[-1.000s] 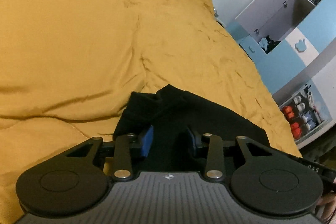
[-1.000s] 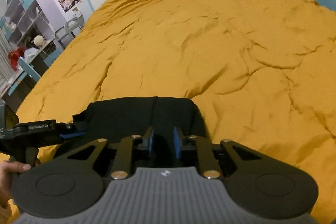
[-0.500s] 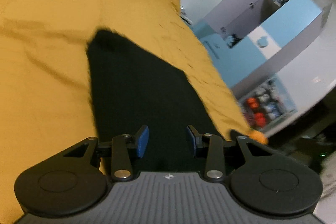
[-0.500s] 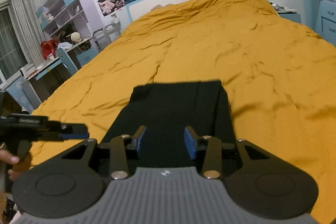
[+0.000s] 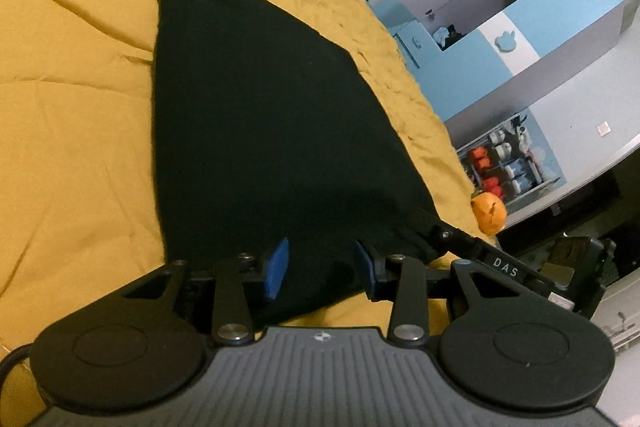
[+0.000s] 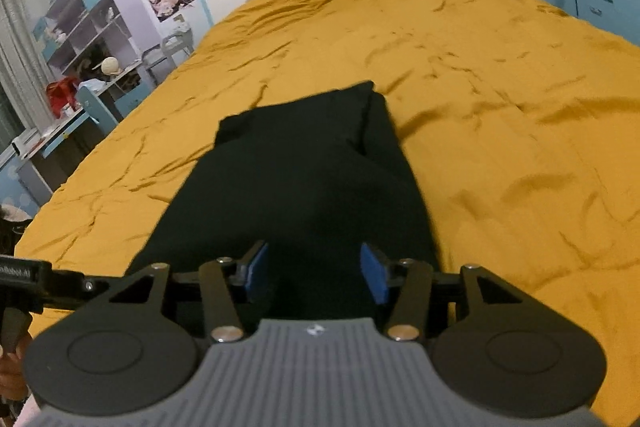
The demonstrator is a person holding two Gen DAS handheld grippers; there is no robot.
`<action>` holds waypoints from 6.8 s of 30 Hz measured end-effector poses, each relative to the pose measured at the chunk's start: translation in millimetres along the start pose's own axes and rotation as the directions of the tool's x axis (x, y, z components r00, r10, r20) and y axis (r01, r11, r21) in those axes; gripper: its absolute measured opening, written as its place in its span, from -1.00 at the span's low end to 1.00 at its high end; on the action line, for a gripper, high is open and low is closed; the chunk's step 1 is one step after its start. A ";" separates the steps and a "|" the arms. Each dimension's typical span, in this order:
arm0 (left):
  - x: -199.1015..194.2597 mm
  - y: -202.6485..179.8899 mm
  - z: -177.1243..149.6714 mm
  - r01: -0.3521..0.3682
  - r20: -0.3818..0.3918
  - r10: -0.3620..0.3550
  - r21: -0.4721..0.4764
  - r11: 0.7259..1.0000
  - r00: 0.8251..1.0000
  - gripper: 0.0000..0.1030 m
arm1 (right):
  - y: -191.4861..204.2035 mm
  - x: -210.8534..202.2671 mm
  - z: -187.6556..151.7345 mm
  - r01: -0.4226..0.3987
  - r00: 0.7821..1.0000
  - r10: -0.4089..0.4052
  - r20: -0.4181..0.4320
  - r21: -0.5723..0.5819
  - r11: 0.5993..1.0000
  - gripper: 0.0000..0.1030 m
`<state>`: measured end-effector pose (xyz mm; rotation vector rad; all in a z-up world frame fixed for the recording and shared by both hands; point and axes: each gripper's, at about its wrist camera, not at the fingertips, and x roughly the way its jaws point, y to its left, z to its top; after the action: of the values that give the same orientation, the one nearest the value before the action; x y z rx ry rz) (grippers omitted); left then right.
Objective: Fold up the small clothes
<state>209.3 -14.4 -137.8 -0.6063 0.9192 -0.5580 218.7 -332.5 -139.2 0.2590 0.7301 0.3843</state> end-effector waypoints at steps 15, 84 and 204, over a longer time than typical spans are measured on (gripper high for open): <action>-11.6 5.2 -2.5 0.046 0.012 -0.046 -0.011 0.999 0.999 -0.09 | 3.2 4.4 -0.8 -0.001 1.000 0.000 -0.022 -0.043 0.999 0.18; -11.1 80.4 19.3 0.249 -0.049 -0.281 -0.335 0.909 0.959 -0.41 | -39.2 206.1 181.1 -0.227 0.946 0.280 -0.162 0.286 0.931 -0.48; -257.2 142.3 -28.9 -0.356 0.350 0.441 -0.282 0.891 0.827 0.27 | 297.8 151.1 57.3 -0.120 0.990 0.105 -0.091 -0.169 0.978 0.59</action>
<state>84.1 251.3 -106.8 -0.6596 0.6802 0.0523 286.8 -5.7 -80.9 0.1198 0.7591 0.5666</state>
